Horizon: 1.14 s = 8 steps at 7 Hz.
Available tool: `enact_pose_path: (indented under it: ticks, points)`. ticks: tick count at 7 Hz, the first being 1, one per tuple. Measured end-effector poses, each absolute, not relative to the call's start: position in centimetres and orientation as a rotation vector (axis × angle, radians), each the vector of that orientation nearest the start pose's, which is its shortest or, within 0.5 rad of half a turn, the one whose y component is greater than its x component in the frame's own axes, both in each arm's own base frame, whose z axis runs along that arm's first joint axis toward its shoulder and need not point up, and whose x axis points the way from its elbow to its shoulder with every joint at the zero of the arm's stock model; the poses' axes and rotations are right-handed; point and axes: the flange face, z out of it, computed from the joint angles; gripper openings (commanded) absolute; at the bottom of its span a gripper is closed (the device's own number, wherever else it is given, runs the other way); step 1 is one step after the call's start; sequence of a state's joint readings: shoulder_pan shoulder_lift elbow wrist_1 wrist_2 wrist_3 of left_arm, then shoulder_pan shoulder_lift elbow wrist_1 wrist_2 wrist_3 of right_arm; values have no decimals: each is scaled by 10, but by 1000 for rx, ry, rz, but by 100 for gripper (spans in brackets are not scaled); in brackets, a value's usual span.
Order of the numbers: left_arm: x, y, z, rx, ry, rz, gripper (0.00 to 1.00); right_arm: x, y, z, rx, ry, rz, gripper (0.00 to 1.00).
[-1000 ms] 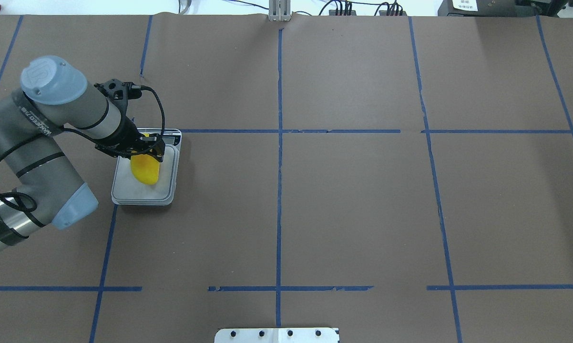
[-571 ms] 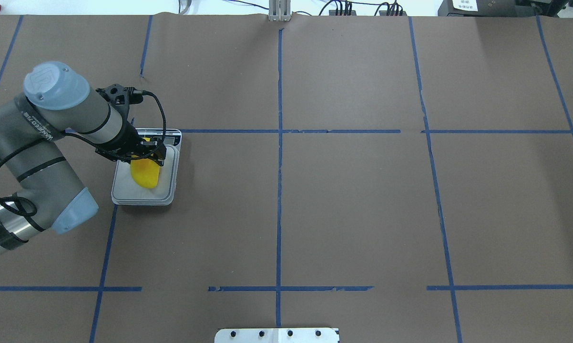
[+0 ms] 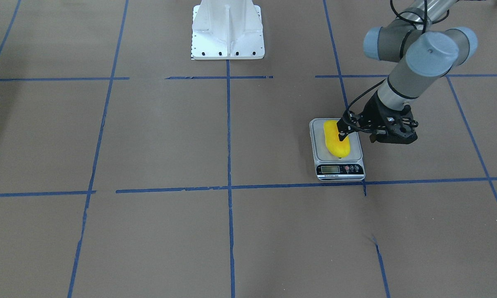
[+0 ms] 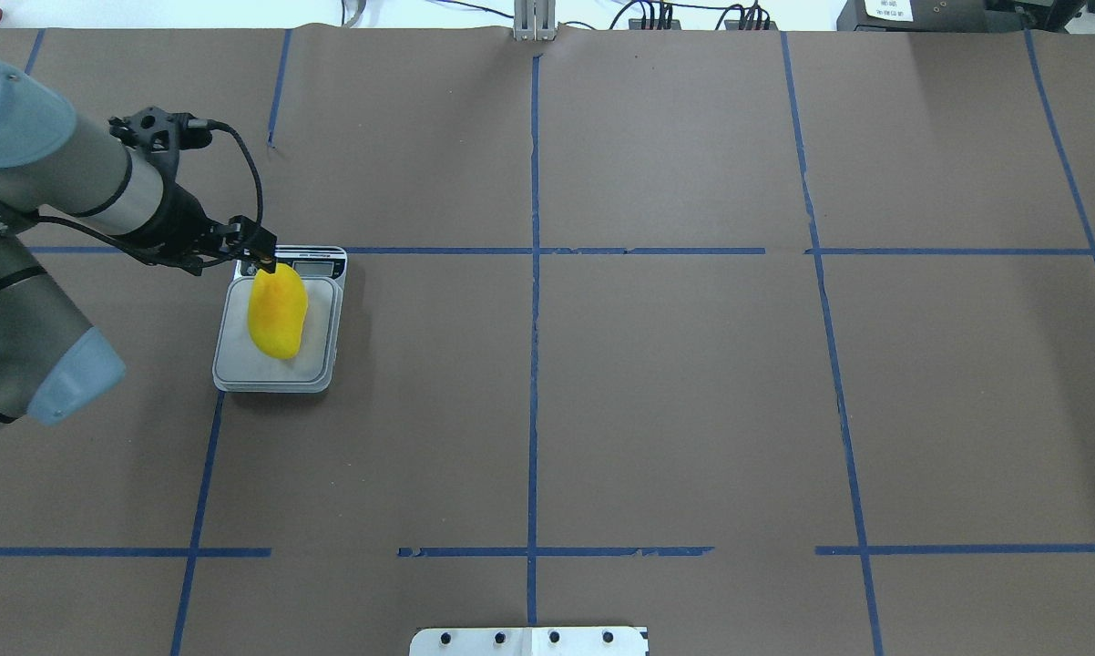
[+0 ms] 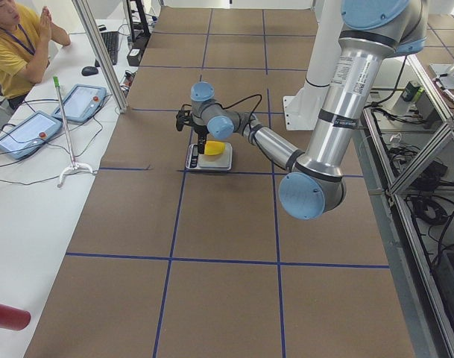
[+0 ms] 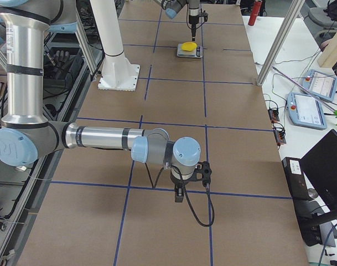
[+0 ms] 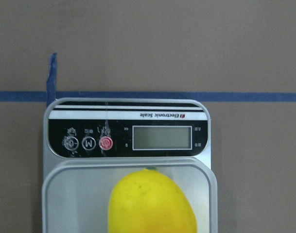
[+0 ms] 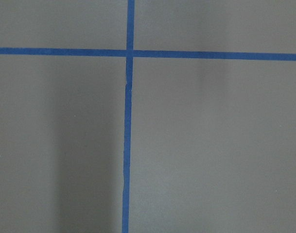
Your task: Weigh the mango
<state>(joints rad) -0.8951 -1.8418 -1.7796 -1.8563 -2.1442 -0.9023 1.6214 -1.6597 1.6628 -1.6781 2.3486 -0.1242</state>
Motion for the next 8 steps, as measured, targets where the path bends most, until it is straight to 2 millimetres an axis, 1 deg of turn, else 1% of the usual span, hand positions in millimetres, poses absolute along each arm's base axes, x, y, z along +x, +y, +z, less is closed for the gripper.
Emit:
enact_pose_path:
  ticks: [1,2,4,6,7,8]
  points:
    - [264,-516,411,179,877,67,100,86,-442,666,-31,-783,-29,100]
    - [204,-521,448,207,857,129,100,86,-442,666,-31,-783,-29,100]
    - [86,-511,531,241,829,230,100,86,-442,666,-31,-783,-29,100]
    - [-20,-504,607,231,768,245,100,86,-442,665,-30,-783,-29,100]
    - [-61,-498,633,207,754,246,100,86,-442,665,-30,-783,-29,100]
    - [-87,-489,645,185,753,233,100,86,-442,665,-30,-783,-29,100]
